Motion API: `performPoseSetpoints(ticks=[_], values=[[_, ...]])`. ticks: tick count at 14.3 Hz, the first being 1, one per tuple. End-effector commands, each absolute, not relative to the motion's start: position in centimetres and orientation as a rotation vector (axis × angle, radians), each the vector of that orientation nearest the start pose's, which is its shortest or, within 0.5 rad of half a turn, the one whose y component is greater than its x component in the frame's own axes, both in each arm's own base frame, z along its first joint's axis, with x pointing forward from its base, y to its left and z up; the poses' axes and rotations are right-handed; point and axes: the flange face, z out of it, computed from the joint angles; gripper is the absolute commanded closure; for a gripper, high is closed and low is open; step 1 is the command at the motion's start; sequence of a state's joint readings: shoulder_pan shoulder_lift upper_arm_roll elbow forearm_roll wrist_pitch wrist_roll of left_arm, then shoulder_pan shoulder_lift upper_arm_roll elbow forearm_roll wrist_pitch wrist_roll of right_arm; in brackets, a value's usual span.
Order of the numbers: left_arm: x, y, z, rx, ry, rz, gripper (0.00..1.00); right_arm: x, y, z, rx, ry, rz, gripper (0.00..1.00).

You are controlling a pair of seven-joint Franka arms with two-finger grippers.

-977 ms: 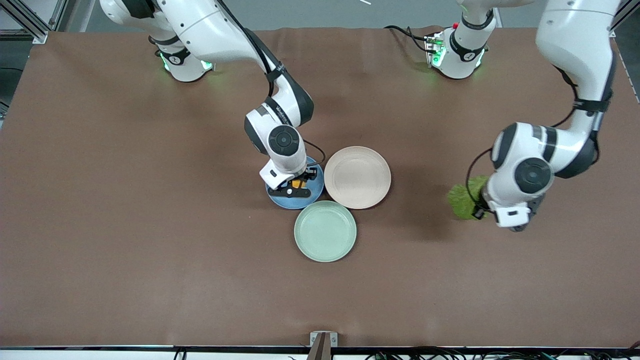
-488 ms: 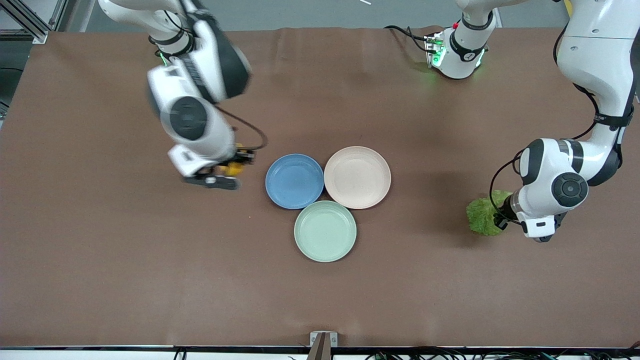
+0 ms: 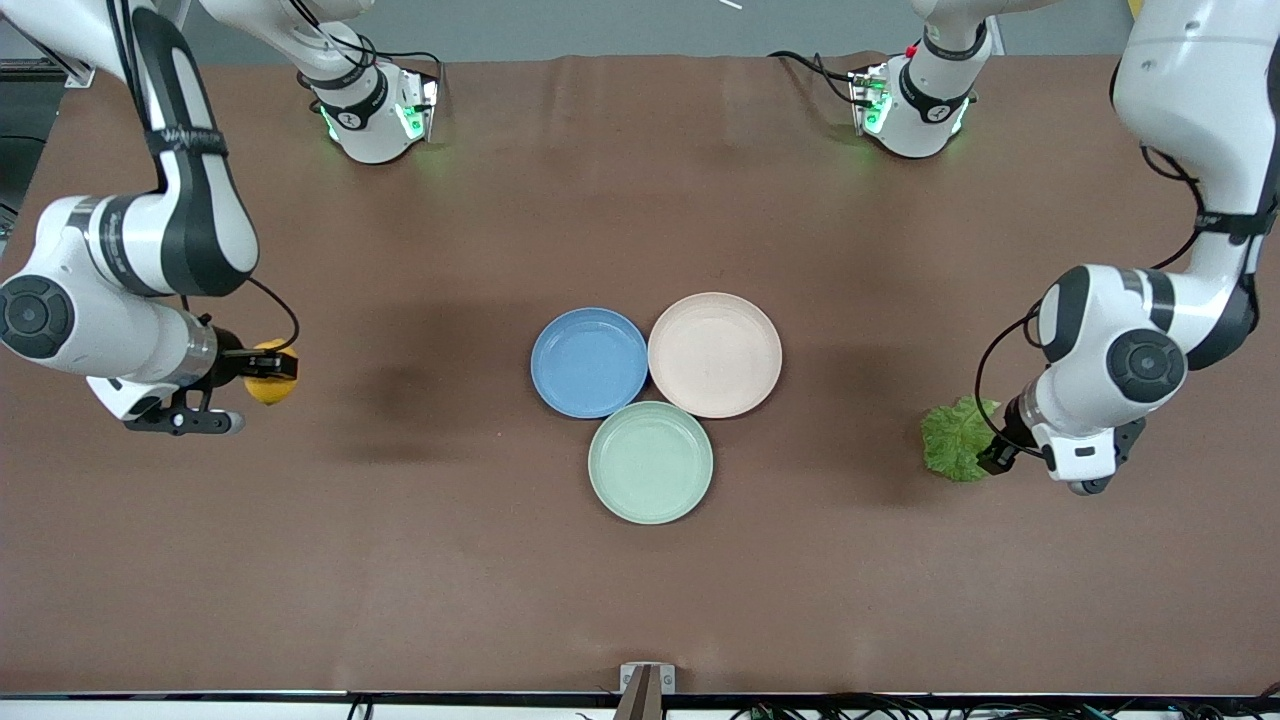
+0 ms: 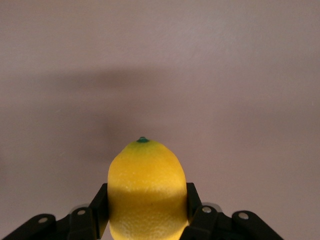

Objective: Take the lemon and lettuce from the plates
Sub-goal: 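Lower the lettuce onto the table and open the left gripper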

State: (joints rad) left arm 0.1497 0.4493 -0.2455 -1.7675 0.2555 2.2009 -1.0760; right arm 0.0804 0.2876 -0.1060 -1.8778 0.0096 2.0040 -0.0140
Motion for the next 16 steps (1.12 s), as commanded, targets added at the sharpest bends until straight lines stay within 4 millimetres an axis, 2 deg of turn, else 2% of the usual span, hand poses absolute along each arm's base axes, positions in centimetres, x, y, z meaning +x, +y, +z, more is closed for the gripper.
performPoseSetpoints(ticks=[1,3,5,8,10,12,13,14,15,16], values=[[64.4,-5.8,41.4,-2.818,-1.133,-0.152,0.0,60.6,-2.1,29.8,-3.163,-0.067,0.227,0.72],[64.0,-5.9,46.2,-2.862,-0.907,-0.106,0.0,60.8,-3.8,26.7,-3.16,-0.084,0.241,0.72],[63.0,-5.1,50.8,-2.905,-0.603,-0.038,0.0,60.3,-4.9,25.1,-3.158,-0.066,0.258,0.72],[61.1,-3.6,55.0,-2.932,-0.237,-0.01,0.0,59.2,-6.9,22.8,-3.156,-0.014,0.262,0.72],[60.2,-2.0,57.1,-2.95,-0.156,-0.016,0.0,59.2,-7.5,20.8,-3.164,-0.001,0.219,0.7],[59.3,-1.3,58.6,-3.056,-0.171,-0.012,0.0,59.2,-7.8,20.3,-3.165,0.006,0.212,0.69],[58.8,0.0,59.4,-3.109,-0.19,-0.02,0.0,59.2,-7.8,20.4,-3.165,0.006,0.212,0.67],[58.3,0.4,60.1,-3.128,-0.148,-0.019,0.0,59.2,-7.8,20.5,-3.165,0.008,0.212,0.49],[57.7,0.4,60.9,-3.124,-0.117,-0.011,0.0,59.2,-7.7,20.6,-3.164,0.006,0.212,0.18],[57.3,0.4,61.4,-3.121,-0.112,-0.017,0.0,59.3,-7.7,21.1,-3.163,0.013,0.206,0.01]])
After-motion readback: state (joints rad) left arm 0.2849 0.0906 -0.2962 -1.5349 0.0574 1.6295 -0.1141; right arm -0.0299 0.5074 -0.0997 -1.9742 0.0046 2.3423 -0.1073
